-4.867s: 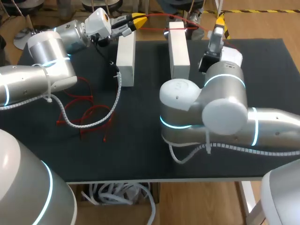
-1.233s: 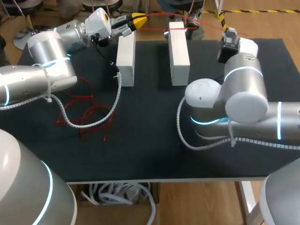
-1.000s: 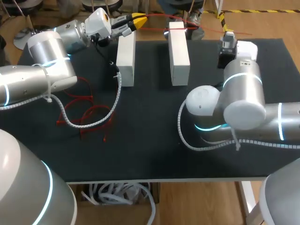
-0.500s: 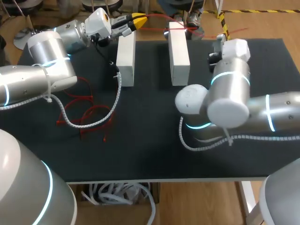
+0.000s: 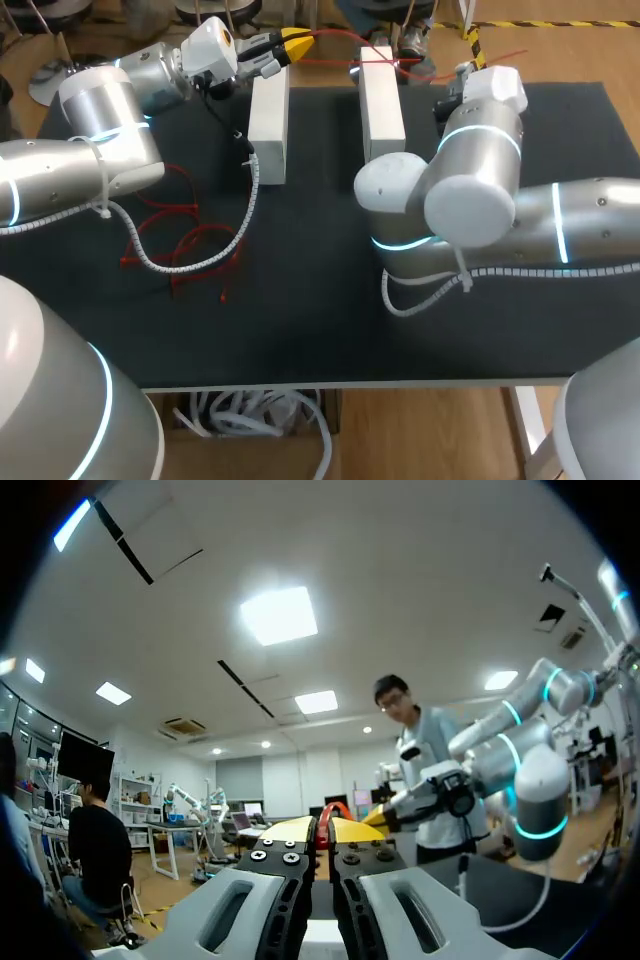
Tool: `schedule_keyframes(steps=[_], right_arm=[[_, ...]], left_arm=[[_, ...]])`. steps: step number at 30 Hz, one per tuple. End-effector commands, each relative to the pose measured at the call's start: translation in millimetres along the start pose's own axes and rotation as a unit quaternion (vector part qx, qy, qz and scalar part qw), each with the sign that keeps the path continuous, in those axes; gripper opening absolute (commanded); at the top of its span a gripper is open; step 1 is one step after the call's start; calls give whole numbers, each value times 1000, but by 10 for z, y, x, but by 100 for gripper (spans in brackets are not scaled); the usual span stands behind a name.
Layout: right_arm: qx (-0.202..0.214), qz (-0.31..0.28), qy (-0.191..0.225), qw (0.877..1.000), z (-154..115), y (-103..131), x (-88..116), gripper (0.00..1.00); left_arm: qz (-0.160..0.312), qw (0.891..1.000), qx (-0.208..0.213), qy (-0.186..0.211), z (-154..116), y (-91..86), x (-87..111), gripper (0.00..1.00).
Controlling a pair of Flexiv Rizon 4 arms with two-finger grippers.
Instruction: Grab the tape and strap the tape.
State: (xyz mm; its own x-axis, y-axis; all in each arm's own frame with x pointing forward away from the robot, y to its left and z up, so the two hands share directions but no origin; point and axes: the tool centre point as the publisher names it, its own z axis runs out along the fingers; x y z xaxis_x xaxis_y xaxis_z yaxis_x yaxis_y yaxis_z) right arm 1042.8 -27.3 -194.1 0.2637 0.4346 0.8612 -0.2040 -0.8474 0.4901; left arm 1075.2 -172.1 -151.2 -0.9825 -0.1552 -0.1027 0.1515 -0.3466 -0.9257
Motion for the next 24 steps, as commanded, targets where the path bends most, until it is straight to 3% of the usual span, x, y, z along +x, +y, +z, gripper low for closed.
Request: schedule_keyframes(steps=[1, 6, 10, 15, 24], right_arm=[[3, -1, -4, 1000, -3, 29, 24, 0], [3, -1, -4, 1000, -3, 29, 24, 0], [-58, -30, 27, 998, -78, -24, 64, 0], [-93, -62, 31, 993, -133, -30, 87, 0], [-104, -139, 48, 984, -196, -94, 109, 0]], left_arm=[[1, 1000, 1, -1, 4, 13, 3, 0], [1, 1000, 1, -1, 4, 13, 3, 0], [1, 1000, 1, -1, 4, 13, 3, 0], [1, 1000, 1, -1, 4, 13, 3, 0], [1, 1000, 1, -1, 4, 13, 3, 0]])
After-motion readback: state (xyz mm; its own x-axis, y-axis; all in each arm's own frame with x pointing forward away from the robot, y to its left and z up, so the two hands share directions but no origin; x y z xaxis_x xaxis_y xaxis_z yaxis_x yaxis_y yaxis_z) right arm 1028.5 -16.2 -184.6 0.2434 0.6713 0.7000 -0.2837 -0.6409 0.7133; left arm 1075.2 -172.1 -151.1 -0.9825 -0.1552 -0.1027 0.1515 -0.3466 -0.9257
